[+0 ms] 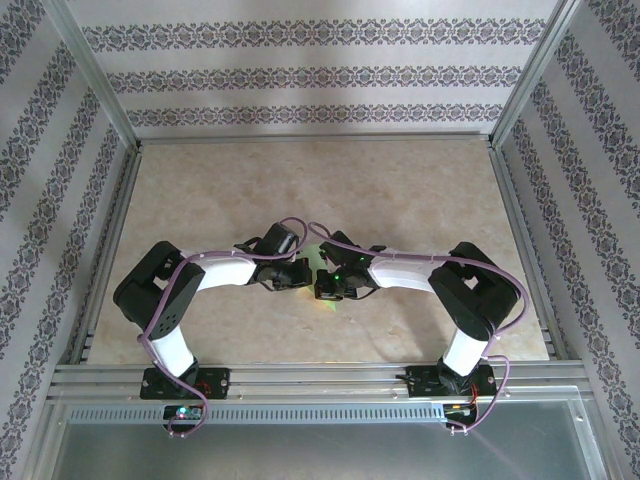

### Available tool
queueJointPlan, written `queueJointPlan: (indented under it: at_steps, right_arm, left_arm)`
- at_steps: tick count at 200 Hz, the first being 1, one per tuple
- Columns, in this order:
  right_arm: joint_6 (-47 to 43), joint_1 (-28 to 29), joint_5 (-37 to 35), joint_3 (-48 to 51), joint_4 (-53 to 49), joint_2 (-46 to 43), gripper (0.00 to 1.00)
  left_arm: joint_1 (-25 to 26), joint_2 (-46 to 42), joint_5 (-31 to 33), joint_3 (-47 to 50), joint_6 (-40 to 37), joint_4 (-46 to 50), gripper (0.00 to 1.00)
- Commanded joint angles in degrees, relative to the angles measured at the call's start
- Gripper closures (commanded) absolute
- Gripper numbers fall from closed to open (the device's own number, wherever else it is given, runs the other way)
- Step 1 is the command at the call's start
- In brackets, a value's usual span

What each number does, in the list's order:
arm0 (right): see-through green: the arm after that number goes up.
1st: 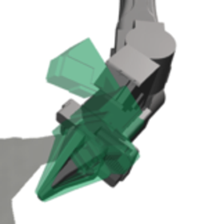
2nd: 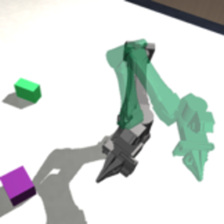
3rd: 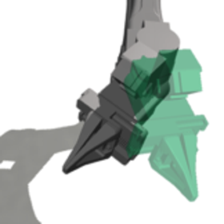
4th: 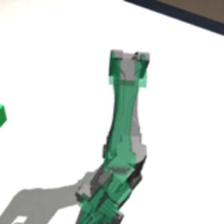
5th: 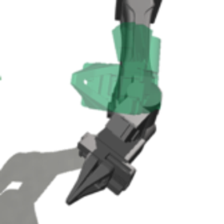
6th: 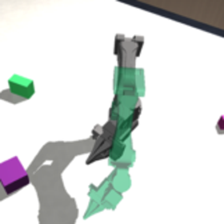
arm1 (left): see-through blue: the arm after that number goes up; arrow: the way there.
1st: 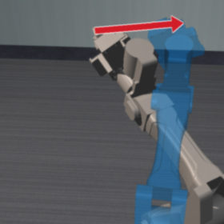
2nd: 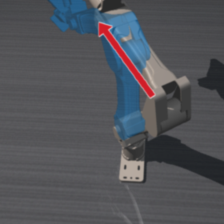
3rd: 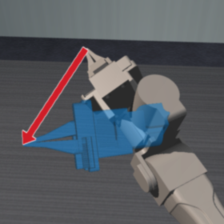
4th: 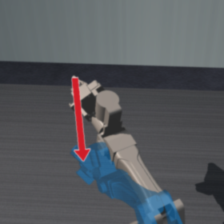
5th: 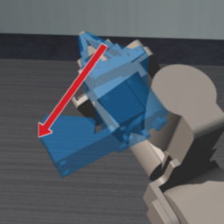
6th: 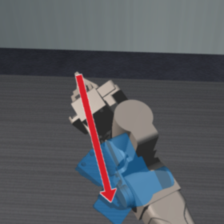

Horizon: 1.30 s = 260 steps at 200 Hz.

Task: Fold a paper plane with a square sheet of paper (fold left side to right side)
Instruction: Third fold the triangle at the center of the table, then fourth fold the wing at the center of the table.

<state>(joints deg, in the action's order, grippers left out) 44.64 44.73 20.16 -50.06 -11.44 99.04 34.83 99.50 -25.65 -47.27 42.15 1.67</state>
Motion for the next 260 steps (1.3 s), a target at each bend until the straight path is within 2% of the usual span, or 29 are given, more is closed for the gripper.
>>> queueJointPlan:
  at_steps: [1, 76, 110, 133, 151, 189, 221, 260]
  right_arm:
    - [-0.34, -0.25, 1.31, 2.51, -3.66, -0.66, 1.00]
    - [-0.92, -0.44, 1.14, 7.58, -7.69, -6.30, 1.00]
    - [-4.16, -3.52, 1.00, 8.67, -9.73, -12.67, 1.00]
    - [-8.42, -7.09, 1.31, 8.16, -9.49, -17.24, 0.87]
    - [-11.64, -10.44, 2.52, 7.83, -7.13, -18.78, 0.73]
    - [-17.23, -13.36, 5.62, 6.42, -0.44, -16.77, 0.52]
    - [-20.41, -12.92, 6.60, 4.42, 3.99, -11.26, 0.51]
    - [-20.83, -11.52, 7.24, 1.59, 7.34, -4.56, 0.52]
  left_arm:
    - [0.22, 2.74, 3.91, 0.39, -1.85, 4.81, 0.94]
    - [0.10, 3.15, 4.06, -0.31, -2.53, 5.75, 0.95]
    - [0.15, 2.36, 3.14, -1.09, -2.52, 6.15, 0.94]
    - [0.15, 0.71, 0.58, -2.55, -1.54, 5.05, 0.87]
    - [0.15, -1.45, -1.03, -3.79, -0.47, 4.01, 0.78]
    - [-1.43, -8.09, 0.74, -3.66, 0.74, 3.45, 0.63]
    - [-4.49, -13.10, 5.69, -0.78, 0.45, 4.68, 0.54]
    - [-8.32, -15.15, 4.38, 2.06, 2.96, 2.51, 0.52]
